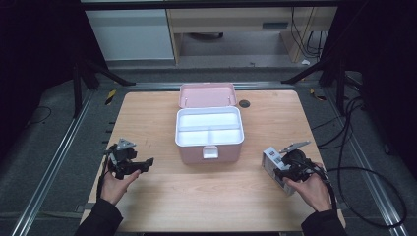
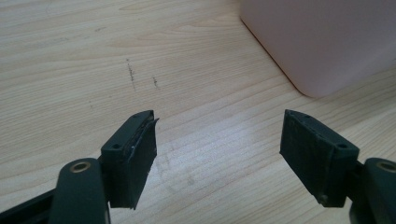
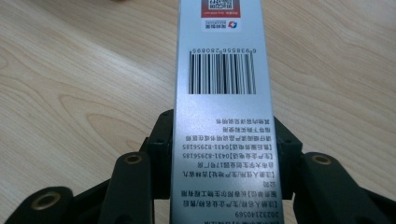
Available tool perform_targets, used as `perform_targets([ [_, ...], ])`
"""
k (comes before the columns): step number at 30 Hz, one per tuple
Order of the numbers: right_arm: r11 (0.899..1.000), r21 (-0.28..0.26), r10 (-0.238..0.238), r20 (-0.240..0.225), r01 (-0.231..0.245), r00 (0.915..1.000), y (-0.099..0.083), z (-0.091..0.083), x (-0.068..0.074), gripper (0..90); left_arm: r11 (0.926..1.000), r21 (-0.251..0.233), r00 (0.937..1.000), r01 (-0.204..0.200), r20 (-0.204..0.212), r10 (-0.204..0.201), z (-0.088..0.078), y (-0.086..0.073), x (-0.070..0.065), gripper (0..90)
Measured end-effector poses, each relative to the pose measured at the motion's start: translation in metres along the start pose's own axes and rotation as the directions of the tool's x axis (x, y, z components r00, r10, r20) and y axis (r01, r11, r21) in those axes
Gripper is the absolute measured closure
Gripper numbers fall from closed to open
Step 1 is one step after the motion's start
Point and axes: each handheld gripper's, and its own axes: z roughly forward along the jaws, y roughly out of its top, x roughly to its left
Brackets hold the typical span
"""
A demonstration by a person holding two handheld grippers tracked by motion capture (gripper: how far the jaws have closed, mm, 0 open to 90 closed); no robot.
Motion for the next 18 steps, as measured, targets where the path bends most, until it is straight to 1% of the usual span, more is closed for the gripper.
perform_targets([
  [2, 1.0, 0.01, 0.007, -0.002, -0.007, 1.0, -0.001, 0.0, -0.001, 54.4, 1.0, -0.002, 1.0, -0.001, 0.0, 0.001, 0.0, 0.0, 0.0, 26.8],
  [6, 0.999, 0.035, -0.009, 0.005, 0.008, 1.0, -0.002, 0.003, -0.001, 52.9, 1.0, -0.004, 1.0, -0.001, 0.001, 0.001, -0.001, 0.0, 0.0, 26.8],
  [8, 1.0, 0.028, -0.01, 0.005, 0.009, 0.9999, -0.002, 0.003, -0.002, 52.5, 1.0, -0.005, 1.0, 0.001, 0.004, -0.001, -0.001, 0.001, -0.001, 26.9],
  [10, 1.0, 0.006, -0.009, 0.013, 0.009, 0.9999, -0.001, 0.0, -0.002, 51.2, 0.9999, -0.011, 1.0, 0.006, 0.007, -0.006, -0.001, 0.001, -0.001, 27.0],
  [12, 1.0, -0.03, -0.006, 0.014, 0.006, 0.9999, 0.0, -0.006, -0.003, 49.0, 0.9998, -0.019, 0.9999, 0.007, 0.009, -0.006, -0.002, 0.002, -0.001, 27.4],
  [14, 0.997, -0.083, -0.001, 0.02, 0.003, 0.9998, 0.002, -0.013, -0.004, 46.9, 0.9996, -0.026, 0.9999, 0.007, 0.011, -0.007, -0.003, 0.004, -0.002, 27.9],
  [16, 0.988, -0.152, -0.01, 0.038, 0.015, 0.9992, 0.006, -0.02, -0.002, 45.0, 0.9991, -0.041, 0.9999, 0.009, 0.015, -0.008, -0.005, 0.008, -0.004, 28.6],
  [17, 0.983, -0.185, -0.009, 0.045, 0.017, 0.999, 0.008, -0.024, -0.001, 43.5, 0.9987, -0.05, 0.9998, 0.01, 0.017, -0.009, -0.007, 0.011, -0.005, 29.2],
  [18, 0.974, -0.224, -0.009, 0.048, 0.02, 0.9988, 0.01, -0.027, 0.0, 42.2, 0.9981, -0.06, 0.9998, 0.01, 0.015, -0.009, -0.008, 0.014, -0.006, 29.4],
])
